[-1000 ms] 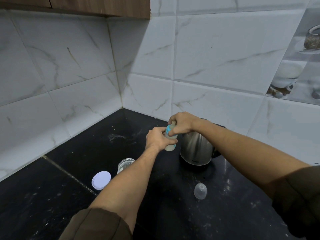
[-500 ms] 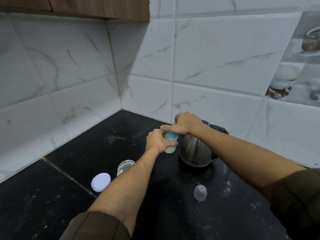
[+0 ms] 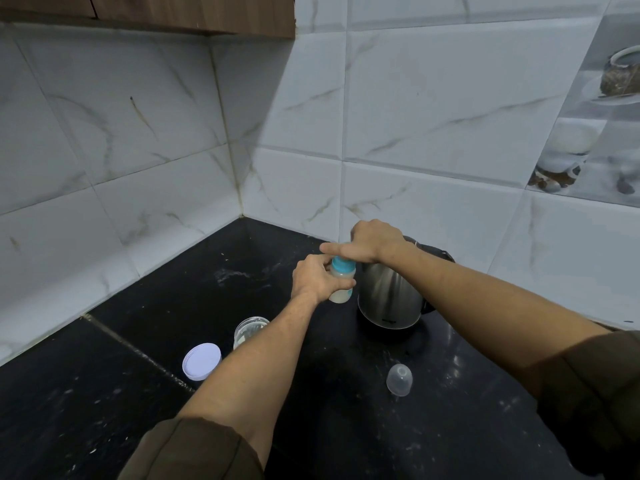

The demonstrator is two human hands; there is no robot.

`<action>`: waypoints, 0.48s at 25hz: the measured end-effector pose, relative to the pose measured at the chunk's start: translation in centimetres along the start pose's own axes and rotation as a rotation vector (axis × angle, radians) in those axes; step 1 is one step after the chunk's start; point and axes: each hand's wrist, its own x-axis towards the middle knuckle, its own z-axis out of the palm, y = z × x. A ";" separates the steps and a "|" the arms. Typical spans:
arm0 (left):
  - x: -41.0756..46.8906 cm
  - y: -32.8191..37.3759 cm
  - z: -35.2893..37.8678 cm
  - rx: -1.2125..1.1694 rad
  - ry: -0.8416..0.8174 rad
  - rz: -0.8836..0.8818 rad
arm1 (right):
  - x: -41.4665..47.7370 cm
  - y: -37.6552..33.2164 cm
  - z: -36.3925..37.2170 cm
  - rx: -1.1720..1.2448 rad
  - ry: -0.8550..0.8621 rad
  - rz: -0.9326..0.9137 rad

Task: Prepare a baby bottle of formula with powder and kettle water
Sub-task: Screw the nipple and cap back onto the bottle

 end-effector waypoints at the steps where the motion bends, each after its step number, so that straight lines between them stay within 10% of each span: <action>1: 0.0 0.1 0.0 -0.001 0.002 -0.004 | 0.0 0.0 -0.2 0.057 -0.058 -0.033; 12: -0.2 1.0 0.2 -0.020 -0.005 0.008 | -1.0 0.8 -0.9 0.011 -0.009 -0.035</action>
